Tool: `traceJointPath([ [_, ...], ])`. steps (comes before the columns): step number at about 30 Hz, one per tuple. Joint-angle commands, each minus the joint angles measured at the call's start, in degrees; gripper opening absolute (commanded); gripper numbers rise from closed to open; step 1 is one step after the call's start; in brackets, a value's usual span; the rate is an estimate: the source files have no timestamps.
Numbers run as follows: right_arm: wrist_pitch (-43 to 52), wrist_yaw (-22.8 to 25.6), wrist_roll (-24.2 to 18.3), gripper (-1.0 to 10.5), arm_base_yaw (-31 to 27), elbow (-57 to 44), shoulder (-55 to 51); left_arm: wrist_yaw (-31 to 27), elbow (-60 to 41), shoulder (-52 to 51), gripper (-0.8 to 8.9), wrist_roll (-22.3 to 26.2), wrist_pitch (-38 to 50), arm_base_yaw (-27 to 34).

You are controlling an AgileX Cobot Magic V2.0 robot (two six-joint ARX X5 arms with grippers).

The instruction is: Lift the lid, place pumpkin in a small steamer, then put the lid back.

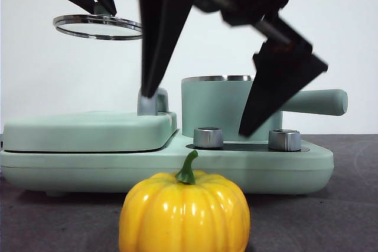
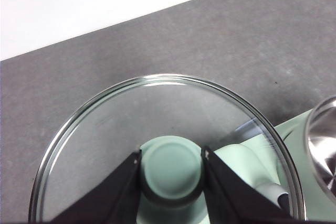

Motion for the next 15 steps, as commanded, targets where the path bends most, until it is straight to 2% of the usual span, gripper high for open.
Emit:
traceJointPath([
  [1, 0.11, 1.2, -0.22, 6.0, 2.16, 1.11, 2.91, 0.07, 1.55, -0.52, 0.8, 0.57, 1.31, 0.2],
  [7, 2.54, 3.63, -0.26, 6.0, 5.22, 1.11, 7.72, 0.07, 1.55, -0.52, 0.8, 0.57, 1.31, 0.44],
  [15, 4.35, 4.04, -1.03, 6.0, 7.19, 1.11, 13.16, 0.07, 1.55, -0.52, 0.8, 0.57, 1.27, 0.44],
])
